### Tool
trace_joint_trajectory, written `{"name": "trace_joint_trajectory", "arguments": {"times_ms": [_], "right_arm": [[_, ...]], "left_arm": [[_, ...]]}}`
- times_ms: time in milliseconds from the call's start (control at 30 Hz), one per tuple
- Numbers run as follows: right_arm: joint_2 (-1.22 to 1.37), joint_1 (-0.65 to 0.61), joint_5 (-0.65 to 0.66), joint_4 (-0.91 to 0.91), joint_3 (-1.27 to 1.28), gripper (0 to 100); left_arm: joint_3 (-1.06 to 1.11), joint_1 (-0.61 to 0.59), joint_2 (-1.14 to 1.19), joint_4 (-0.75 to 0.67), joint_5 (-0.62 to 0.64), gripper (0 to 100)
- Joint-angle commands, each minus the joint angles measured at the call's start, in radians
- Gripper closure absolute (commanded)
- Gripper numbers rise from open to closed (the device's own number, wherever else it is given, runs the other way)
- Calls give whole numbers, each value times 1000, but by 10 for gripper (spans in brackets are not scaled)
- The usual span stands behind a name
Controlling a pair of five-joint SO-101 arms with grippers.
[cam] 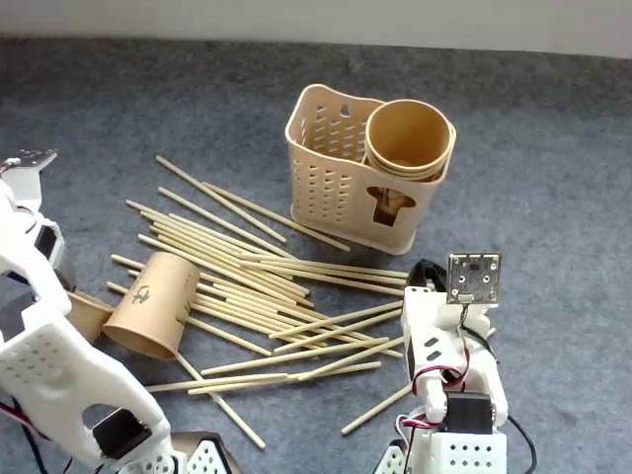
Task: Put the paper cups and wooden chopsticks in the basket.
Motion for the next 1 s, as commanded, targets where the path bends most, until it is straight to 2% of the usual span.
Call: {"name": "trace_joint_trajectory", "arguments": {"times_ms": [0,167,300,433,600,767,967], "right_arm": [[-12,1,21,-24,-2,991],[-12,1,21,-24,-2,991],[-12,1,21,-24,-2,991],[-12,1,21,-24,-2,991],[-12,2,21,-24,-4,991],[-12,58,18,-24,-7,991],[-12,65,15,-24,-7,991]], "left_arm": [[-41,-7,-12,41,-48,922],[-47,-2,-15,43,-46,990],[-47,5,-18,49,-44,995],[-27,13,-124,51,-38,995],[44,70,-351,51,68,995],[85,200,-565,49,230,995],[33,394,-769,48,451,995]]}}
